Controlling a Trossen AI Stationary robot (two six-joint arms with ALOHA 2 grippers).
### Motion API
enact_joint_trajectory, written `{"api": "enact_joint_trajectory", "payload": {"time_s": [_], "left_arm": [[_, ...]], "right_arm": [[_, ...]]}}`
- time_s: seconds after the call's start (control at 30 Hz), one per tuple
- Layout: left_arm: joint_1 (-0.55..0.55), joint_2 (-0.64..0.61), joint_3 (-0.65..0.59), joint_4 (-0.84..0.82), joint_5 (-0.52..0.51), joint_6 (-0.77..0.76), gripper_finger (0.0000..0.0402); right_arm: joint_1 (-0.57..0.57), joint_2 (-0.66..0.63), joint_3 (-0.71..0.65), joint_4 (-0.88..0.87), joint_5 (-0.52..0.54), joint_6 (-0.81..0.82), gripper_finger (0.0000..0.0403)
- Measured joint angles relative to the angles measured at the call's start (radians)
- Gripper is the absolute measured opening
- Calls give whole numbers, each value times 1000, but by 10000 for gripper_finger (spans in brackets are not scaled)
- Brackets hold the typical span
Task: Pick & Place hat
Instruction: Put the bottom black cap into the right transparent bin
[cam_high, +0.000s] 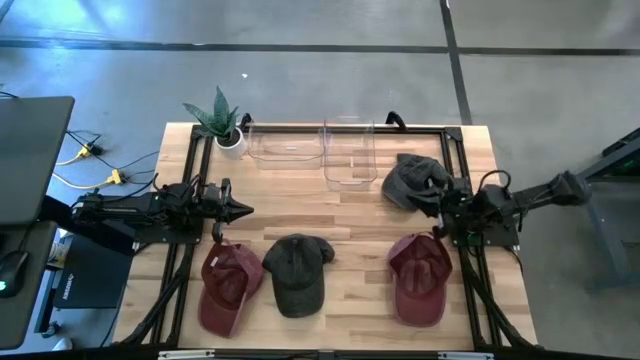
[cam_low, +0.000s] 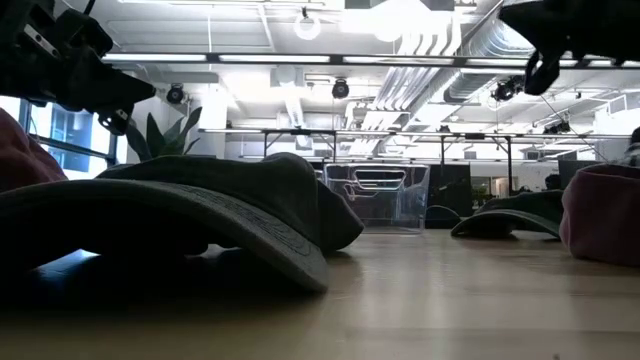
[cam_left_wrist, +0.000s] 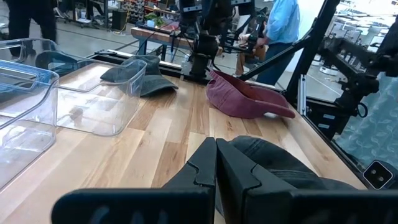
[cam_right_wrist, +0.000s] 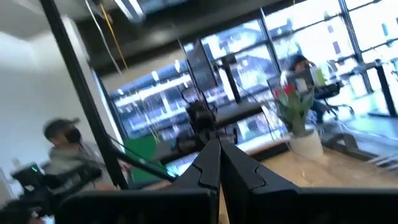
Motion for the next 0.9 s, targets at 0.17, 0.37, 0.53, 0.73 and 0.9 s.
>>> {"api": "enact_joint_trajectory", "payload": {"time_s": [0.17, 0.37, 0.53, 0.73, 0.9], "left_arm": [[0, 0, 0, 4, -2, 0, 1], [0, 0, -1, 11, -1, -2, 1], [0, 0, -3, 28, 1, -11, 1], [0, 0, -3, 30, 2, -11, 1], [0, 0, -3, 32, 2, -11, 1]], "right_arm": [[77, 341, 154, 48, 83, -42, 0], [98, 726, 375, 42, 28, -38, 0], [92, 979, 532, 40, -106, -5, 1], [40, 1209, 713, -67, -199, 196, 51], [-21, 1358, 918, -383, -252, 270, 152]]}}
